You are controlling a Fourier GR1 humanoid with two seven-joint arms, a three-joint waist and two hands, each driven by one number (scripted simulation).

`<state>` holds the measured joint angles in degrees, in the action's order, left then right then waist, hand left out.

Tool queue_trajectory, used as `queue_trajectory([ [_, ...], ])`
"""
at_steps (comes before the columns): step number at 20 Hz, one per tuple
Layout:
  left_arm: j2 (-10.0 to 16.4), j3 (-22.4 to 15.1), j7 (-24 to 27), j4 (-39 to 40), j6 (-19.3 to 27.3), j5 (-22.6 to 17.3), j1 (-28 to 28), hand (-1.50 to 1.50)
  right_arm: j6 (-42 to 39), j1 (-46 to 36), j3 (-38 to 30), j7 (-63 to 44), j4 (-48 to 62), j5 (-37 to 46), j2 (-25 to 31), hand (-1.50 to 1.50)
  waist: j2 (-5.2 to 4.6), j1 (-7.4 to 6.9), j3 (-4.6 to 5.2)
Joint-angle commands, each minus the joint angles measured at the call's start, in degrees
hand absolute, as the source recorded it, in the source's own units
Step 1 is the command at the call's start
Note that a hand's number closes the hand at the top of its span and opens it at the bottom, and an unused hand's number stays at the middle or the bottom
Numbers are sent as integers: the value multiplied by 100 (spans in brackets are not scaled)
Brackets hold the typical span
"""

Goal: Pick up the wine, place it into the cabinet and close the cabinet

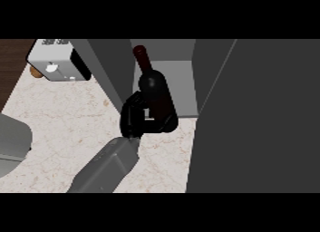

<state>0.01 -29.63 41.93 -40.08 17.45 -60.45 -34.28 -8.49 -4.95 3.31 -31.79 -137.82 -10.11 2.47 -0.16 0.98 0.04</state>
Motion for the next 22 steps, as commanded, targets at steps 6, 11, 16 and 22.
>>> queue_trajectory([
  [6,-1,108,90,841,104,-616,-1141,150,-137,-132,-148,304,254,-172,61,-150,-22,77,-1],
  [11,-1,461,-34,1334,-83,-553,-1499,150,-270,328,-121,587,153,-221,-7,-150,-12,48,-4],
  [16,-1,664,-474,1962,-1,-596,-2328,150,-252,38,-40,671,596,13,-21,-150,-38,80,-2],
  [22,-1,753,-671,2628,-241,-631,-2702,150,-256,289,70,677,177,-17,-60,-150,-67,206,-1],
])
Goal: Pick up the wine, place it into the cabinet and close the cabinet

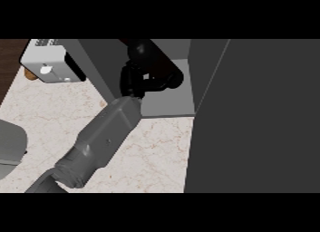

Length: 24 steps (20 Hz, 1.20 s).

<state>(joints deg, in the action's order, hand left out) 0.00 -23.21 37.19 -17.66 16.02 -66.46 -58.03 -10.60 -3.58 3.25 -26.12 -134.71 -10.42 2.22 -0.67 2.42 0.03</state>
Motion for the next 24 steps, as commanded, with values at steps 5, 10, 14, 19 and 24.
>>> queue_trajectory([
  [5,0,71,-289,673,-207,-57,-391,150,113,-514,-33,-139,298,-35,-11,-150,-55,96,4],
  [10,1,-136,-58,268,36,-310,-122,150,50,-537,141,12,406,49,-70,-150,-60,229,4],
  [14,1,-206,-75,344,43,-380,-256,150,-208,-121,114,212,301,-143,15,-150,-67,283,1],
  [19,1,-679,97,-50,102,-595,355,150,-82,-460,155,-53,311,-140,17,-150,-92,438,10],
  [24,0,-929,96,-171,164,-796,279,150,-100,-399,143,157,452,-134,-59,-150,-109,450,8],
])
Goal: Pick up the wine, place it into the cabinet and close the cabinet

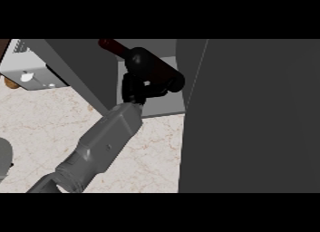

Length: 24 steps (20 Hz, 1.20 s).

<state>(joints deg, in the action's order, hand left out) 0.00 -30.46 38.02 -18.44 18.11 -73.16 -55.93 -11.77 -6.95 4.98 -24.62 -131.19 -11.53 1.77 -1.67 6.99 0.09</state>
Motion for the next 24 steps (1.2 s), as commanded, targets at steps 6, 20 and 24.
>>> queue_trajectory([
  [6,0,-377,463,-538,173,-681,375,150,21,3,104,-149,-132,-12,5,-150,-6,119,9],
  [20,1,-625,684,-190,610,-1416,-33,-150,-102,147,-82,58,-76,-174,59,-150,-31,96,-4],
  [24,1,-963,675,-82,1066,-1311,-293,-150,-90,-44,-12,86,114,-101,22,-150,-42,114,-6],
])
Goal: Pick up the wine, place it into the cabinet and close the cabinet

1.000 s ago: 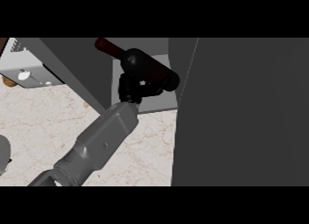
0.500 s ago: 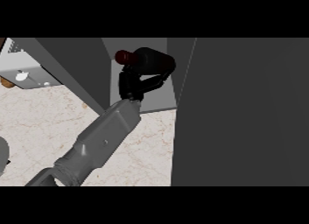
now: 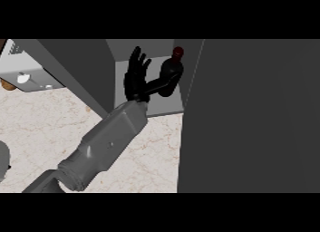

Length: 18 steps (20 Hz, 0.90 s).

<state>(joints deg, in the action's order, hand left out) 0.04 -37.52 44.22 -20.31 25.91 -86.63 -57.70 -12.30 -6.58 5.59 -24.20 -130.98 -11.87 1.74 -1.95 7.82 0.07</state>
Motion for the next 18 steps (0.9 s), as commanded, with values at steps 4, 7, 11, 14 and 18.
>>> queue_trajectory([
  [4,-4,-580,-51,227,281,236,-252,-150,57,-51,39,-34,-1,49,-35,-150,1,-41,-2],
  [7,-4,-660,-40,284,195,292,-414,-150,-39,53,67,16,-25,-11,-4,-150,6,-87,-2],
  [11,-4,-752,291,-142,341,158,-229,-150,-37,150,68,163,33,101,-40,-150,39,-160,-4],
  [14,-4,-848,346,-257,417,107,-229,-150,112,-226,-181,-203,39,-148,33,-150,48,-202,-2],
  [18,-4,-808,565,-389,422,-70,-236,-150,6,207,40,-154,-291,-58,41,-150,72,-184,-3],
])
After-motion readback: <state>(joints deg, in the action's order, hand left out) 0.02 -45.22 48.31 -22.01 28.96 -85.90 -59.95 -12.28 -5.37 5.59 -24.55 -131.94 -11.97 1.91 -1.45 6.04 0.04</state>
